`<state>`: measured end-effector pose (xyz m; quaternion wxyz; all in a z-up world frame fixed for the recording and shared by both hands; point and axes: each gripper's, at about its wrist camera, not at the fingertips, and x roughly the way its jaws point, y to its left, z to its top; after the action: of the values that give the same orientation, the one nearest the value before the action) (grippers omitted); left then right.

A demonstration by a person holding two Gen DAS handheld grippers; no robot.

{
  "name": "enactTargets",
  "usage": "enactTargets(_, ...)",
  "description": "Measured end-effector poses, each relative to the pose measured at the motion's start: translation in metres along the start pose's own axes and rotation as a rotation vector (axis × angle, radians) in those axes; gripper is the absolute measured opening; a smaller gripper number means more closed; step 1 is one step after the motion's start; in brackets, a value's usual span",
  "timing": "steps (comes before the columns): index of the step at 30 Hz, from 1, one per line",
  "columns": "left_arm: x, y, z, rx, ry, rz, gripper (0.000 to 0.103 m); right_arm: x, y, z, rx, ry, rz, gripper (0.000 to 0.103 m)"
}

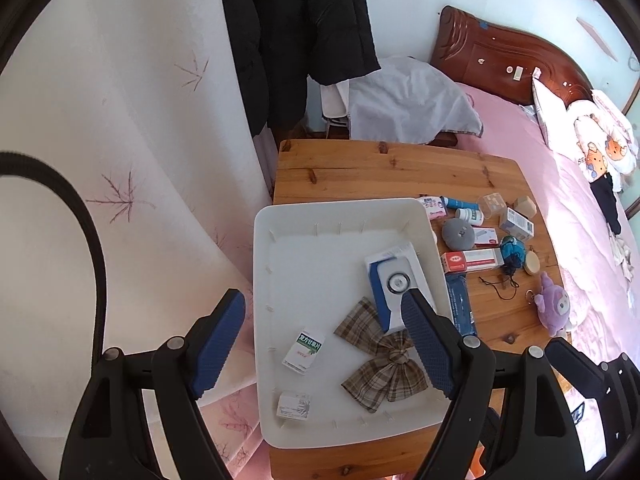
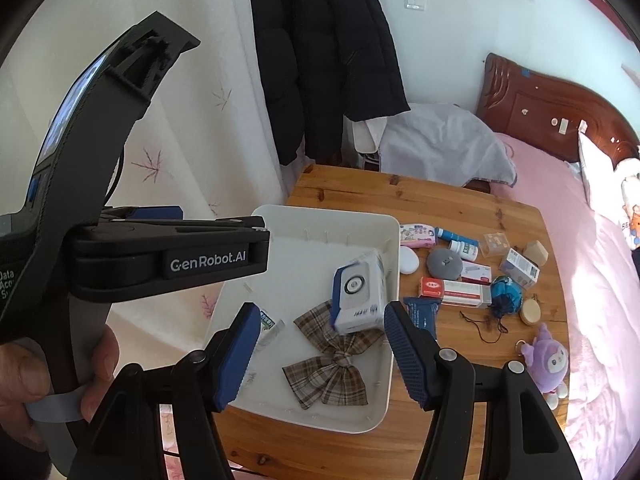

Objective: Organize objects
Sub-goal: 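Carry both boxes over the white tray and release them inside, then move both tools toward the blue packet and purple plush toy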

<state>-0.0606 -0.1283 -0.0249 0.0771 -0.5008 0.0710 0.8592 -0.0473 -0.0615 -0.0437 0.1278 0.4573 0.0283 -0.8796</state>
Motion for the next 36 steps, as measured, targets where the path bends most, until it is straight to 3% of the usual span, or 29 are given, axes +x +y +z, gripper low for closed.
enactTargets(19,-0.01,-0.029,0.003,0.057,-0.033,-0.042,0.083,-0.023,-0.023,-0.007,0.052,-0.051,-0.07,0.065)
enactTargets(36,-0.018,-0.087,0.013,0.112,-0.049,-0.031,0.083,-0.038,-0.081,-0.017,0.153,-0.087,-0.08,0.065)
